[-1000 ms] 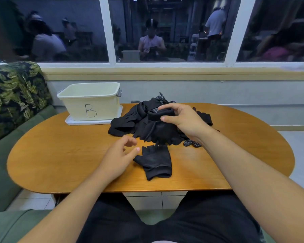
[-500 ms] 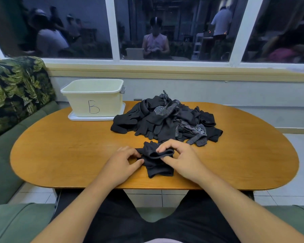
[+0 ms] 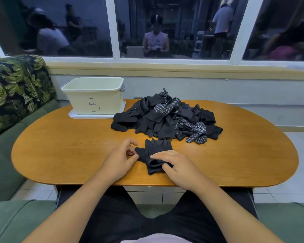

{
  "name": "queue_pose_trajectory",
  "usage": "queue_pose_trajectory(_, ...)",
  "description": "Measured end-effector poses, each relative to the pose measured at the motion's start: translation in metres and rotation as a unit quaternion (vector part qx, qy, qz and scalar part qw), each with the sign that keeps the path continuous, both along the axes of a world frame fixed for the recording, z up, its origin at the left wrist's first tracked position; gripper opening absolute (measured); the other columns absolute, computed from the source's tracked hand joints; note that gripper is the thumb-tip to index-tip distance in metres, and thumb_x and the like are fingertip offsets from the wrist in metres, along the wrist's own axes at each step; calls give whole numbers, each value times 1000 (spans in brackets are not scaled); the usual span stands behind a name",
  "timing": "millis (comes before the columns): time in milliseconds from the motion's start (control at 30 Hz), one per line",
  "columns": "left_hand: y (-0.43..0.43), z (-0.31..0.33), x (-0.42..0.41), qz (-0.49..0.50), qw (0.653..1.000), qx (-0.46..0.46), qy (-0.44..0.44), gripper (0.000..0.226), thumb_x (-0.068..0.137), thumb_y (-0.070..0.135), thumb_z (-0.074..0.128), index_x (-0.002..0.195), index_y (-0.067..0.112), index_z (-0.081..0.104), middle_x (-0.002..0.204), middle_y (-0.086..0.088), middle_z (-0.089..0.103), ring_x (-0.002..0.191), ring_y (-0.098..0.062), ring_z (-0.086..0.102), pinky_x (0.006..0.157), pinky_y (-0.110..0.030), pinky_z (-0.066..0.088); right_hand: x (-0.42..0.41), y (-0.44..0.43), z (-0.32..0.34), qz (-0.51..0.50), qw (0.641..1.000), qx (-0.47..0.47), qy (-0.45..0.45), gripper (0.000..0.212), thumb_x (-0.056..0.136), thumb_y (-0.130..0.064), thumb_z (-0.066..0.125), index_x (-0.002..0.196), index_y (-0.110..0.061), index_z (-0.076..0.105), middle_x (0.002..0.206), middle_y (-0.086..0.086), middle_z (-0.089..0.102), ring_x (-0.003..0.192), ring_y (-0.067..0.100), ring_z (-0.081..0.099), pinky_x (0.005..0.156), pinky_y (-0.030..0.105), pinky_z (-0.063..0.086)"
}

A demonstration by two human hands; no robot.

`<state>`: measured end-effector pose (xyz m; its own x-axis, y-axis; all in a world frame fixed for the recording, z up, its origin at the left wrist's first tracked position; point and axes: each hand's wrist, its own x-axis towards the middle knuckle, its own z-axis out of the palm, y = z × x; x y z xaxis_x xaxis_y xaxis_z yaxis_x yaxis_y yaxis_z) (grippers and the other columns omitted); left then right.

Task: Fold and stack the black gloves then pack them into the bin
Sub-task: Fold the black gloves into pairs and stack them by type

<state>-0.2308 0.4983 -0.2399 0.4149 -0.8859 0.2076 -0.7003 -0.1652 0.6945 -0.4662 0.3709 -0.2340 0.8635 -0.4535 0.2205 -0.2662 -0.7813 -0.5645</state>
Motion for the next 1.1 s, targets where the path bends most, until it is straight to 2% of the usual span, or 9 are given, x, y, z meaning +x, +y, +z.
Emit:
queue_pose_trajectory(233,-3,-2,1,-6,1000,-1,-12,32,99,24,72,113,44,51,100,15,66,100,-1,62,93,-33,55,-1,1,-7,-42,997,-45,-37,53,102,-8,51,143,-37,66,147,-22,58,142,-3,42,121,24,36)
queue_pose_trajectory(400,-2,-3,2,-13,1000,2,-19,33,100,26,71,118,46,53,103,17,65,103,-1,62,95,-34,56,-2,2,-9,-46,995,-71,-45,54,102,-8,51,148,-35,62,155,-21,51,149,0,33,124,18,21)
queue_pose_trajectory(533,-1,-2,0,-12,999,-10,-42,31,101,22,68,122,43,57,113,21,59,109,0,57,100,-34,54,-2,4,-4,-22,998,-53,22,53,100,-21,50,150,-38,59,154,-22,54,148,-2,36,123,21,27)
queue_pose_trajectory(667,5,6,-10,-41,990,-80,-113,35,106,14,57,133,35,61,135,27,51,133,3,42,112,-27,39,-2,5,-3,-27,996,-71,46,47,107,-48,44,151,-42,56,154,-25,54,151,-1,34,125,29,28)
queue_pose_trajectory(733,7,8,-19,-94,978,-86,-168,32,110,24,54,139,34,62,146,23,51,142,1,39,118,-26,32,0,5,-2,-31,994,-79,64,48,113,-50,29,152,-44,56,156,-27,51,152,-3,30,127,29,22)
queue_pose_trajectory(833,5,2,-29,-123,968,-20,-219,38,114,48,36,142,43,60,142,28,54,136,4,42,115,-33,37,3,3,0,-33,997,-38,64,50,116,-45,22,149,-45,60,154,-28,53,150,-7,31,126,26,19)
queue_pose_trajectory(933,3,-2,-28,-75,979,8,-190,51,112,56,26,132,40,70,136,26,60,130,3,46,112,-37,42,2,-2,-1,-55,997,53,21,47,115,-47,29,139,-44,69,147,-27,60,141,-16,39,121,22,29)
queue_pose_trajectory(1033,3,-2,-26,-58,987,9,-147,42,110,54,40,127,37,75,137,25,63,130,6,47,113,-28,42,-1,-7,1,-103,987,122,-37,34,111,-46,49,129,-40,77,132,-29,69,122,-22,53,108,15,42)
queue_pose_trajectory(1100,5,-1,-27,-60,987,5,-146,35,107,52,52,128,37,75,138,25,63,131,6,47,113,-24,39,-1,-11,0,-143,979,131,-65,27,104,-42,65,129,-41,76,130,-28,70,123,-15,57,111,20,46)
